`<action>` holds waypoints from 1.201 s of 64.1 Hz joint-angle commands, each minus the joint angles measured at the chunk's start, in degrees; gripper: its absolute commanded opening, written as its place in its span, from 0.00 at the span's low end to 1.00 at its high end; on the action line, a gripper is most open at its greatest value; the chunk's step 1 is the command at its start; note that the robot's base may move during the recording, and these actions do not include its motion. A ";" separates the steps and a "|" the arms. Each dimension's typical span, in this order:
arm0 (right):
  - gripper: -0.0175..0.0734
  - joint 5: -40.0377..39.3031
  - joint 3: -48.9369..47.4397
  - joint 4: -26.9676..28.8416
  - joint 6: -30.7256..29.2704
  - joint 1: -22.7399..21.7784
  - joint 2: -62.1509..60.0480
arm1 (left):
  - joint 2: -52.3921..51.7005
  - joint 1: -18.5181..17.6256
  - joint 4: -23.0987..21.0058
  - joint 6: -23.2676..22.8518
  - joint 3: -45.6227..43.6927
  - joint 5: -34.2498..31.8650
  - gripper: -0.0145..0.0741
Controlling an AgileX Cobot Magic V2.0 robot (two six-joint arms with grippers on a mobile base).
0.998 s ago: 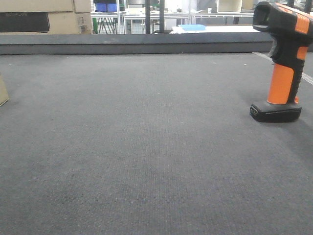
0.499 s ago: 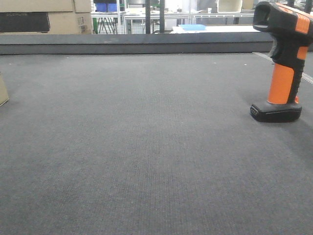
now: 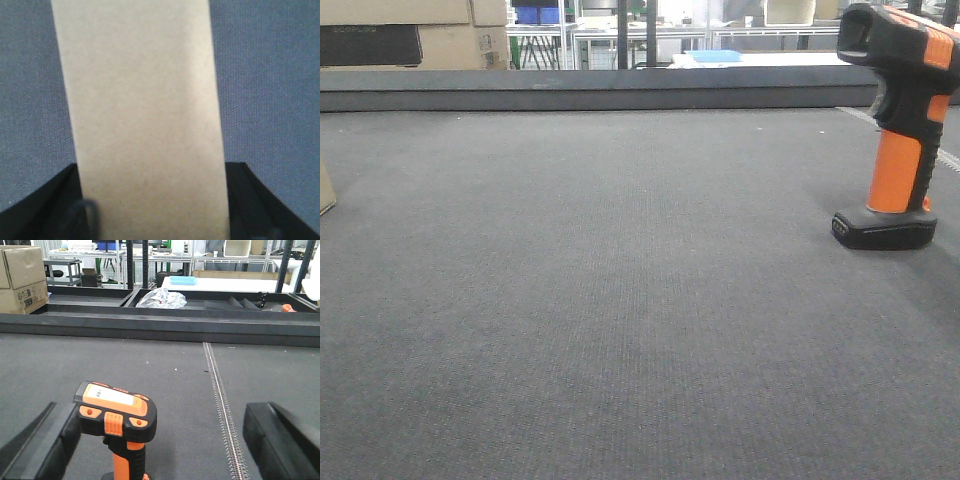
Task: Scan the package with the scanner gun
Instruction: 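Close the left gripper on the box and lift it up, then move the right gripper to the orange scanner gun and grasp it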
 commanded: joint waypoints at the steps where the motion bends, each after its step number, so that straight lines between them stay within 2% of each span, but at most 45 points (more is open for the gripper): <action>1: 0.82 -0.44 -0.46 0.09 0.03 -0.02 0.29 | -0.77 0.17 -2.99 -0.12 -0.06 -0.18 0.04; 15: 0.82 -0.18 -0.46 0.09 0.03 0.85 -0.06 | -4.75 0.17 -17.49 -0.12 -0.06 -0.18 0.04; 22: 0.82 1.10 -0.46 0.09 0.03 3.09 -0.32 | -5.28 0.17 -26.62 0.00 -0.06 -0.18 0.04; 32: 0.82 4.38 -0.46 1.04 0.03 6.11 -0.67 | -5.03 0.17 -40.34 3.16 -0.06 -0.18 0.04; 37: 0.82 5.48 -0.22 2.53 0.03 8.03 -0.67 | -5.03 0.17 -44.10 3.32 -0.06 -0.18 0.04; 45: 0.82 4.65 2.18 4.68 0.03 10.95 0.21 | -5.03 0.17 -45.34 3.32 -0.06 -0.18 0.04; 53: 0.82 -0.80 6.50 5.51 0.03 12.11 2.29 | -5.03 0.17 -45.34 3.32 -0.06 -0.18 0.04; 56: 0.82 -3.99 8.45 5.84 0.03 12.11 3.25 | -5.03 0.17 -45.46 3.32 -0.06 -0.18 0.04; 63: 0.82 -16.83 12.76 6.44 0.03 12.11 7.21 | -5.03 0.17 -45.46 3.32 -0.06 -0.18 0.04; 67: 0.82 -23.31 14.17 8.53 0.03 12.11 9.86 | -5.03 0.17 -45.55 3.32 -0.06 -0.18 0.04; 77: 0.82 -32.20 14.35 12.11 0.03 12.11 18.81 | -5.03 0.17 -45.94 3.32 -0.06 -0.18 0.04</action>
